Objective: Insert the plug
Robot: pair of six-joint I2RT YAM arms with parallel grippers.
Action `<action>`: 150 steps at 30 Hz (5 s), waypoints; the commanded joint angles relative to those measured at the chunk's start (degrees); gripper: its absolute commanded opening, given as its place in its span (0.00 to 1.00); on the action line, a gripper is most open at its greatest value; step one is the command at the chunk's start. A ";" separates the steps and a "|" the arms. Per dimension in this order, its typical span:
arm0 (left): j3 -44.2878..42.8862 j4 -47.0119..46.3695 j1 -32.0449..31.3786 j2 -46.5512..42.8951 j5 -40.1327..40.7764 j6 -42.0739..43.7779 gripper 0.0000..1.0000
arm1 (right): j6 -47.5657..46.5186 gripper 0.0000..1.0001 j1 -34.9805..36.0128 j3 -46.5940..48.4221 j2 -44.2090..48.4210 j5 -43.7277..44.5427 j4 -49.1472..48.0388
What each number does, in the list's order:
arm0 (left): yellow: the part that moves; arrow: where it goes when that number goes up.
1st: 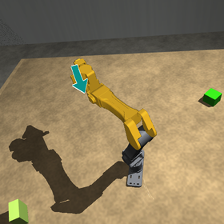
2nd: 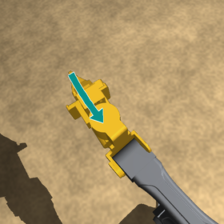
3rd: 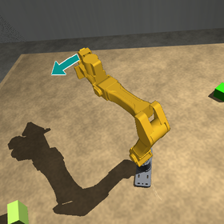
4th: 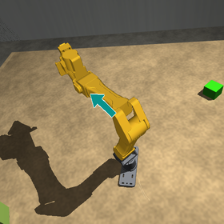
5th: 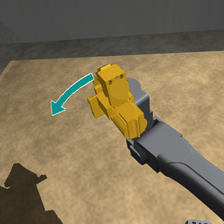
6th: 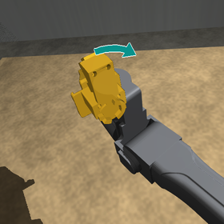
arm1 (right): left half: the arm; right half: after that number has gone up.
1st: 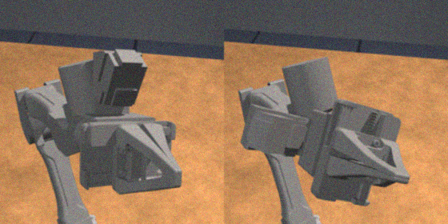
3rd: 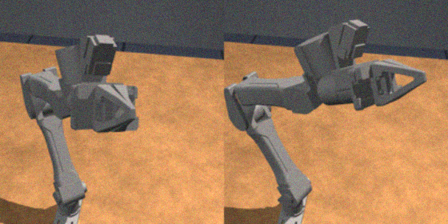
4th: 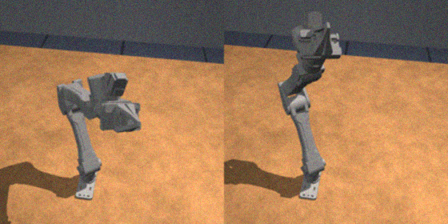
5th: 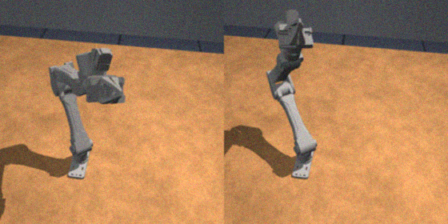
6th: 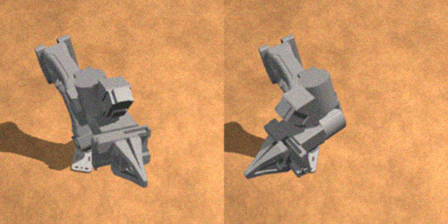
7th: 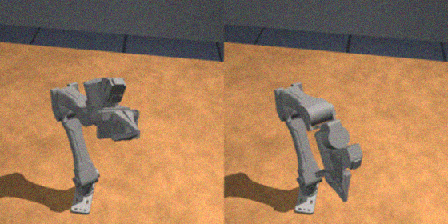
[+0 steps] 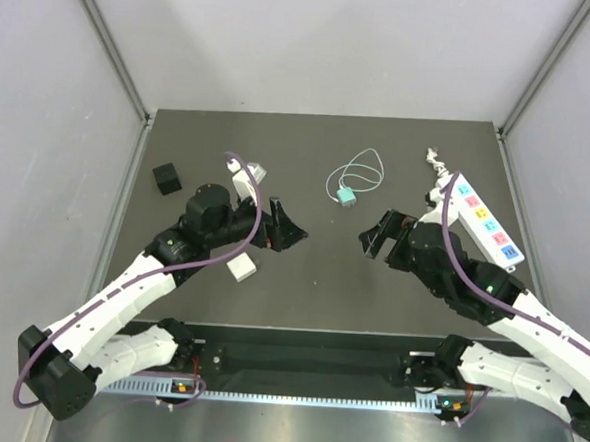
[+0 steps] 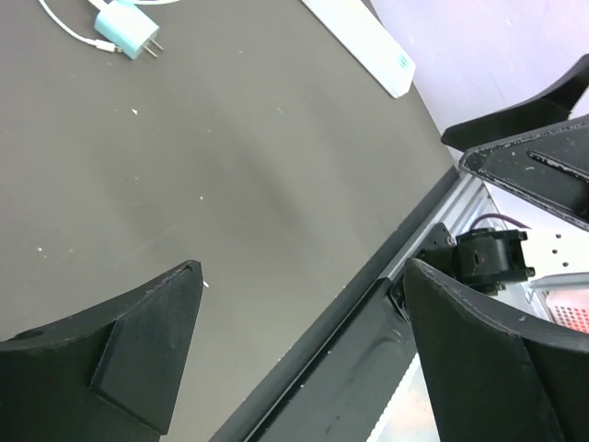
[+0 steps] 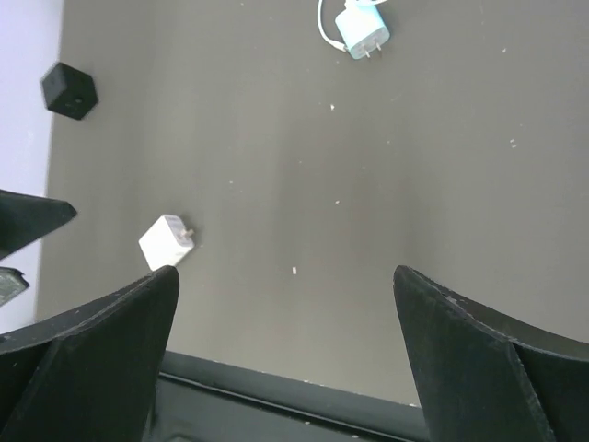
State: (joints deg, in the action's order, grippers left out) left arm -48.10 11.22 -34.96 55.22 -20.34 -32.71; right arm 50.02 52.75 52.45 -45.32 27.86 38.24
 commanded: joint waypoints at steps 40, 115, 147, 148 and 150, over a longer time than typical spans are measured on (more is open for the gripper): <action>-3.84 13.29 -0.11 -3.63 11.90 6.95 0.93 | -49.67 0.70 -26.21 34.39 -72.09 -29.79 -24.44; 7.14 -31.79 -18.74 4.19 39.42 13.81 0.63 | 31.45 0.21 -8.72 -13.42 -25.26 -34.54 -71.99; 1.78 -19.93 -17.86 -2.75 16.04 0.03 0.00 | 0.64 0.93 -9.69 -16.32 -5.94 -37.53 -51.88; 1.60 -20.45 -17.51 -2.84 12.72 -0.68 0.00 | -0.61 0.91 -9.77 -16.32 -4.70 -37.96 -50.47; 0.73 -20.45 -16.37 -1.97 9.28 -3.05 0.00 | -3.52 0.90 -10.21 -16.50 -1.19 -39.27 -48.79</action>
State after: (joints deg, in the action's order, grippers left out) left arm -44.07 -8.19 -52.51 53.82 -2.50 -31.18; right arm 55.59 43.22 35.97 -50.89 -8.82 -14.52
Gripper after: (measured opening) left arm 0.390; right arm 0.906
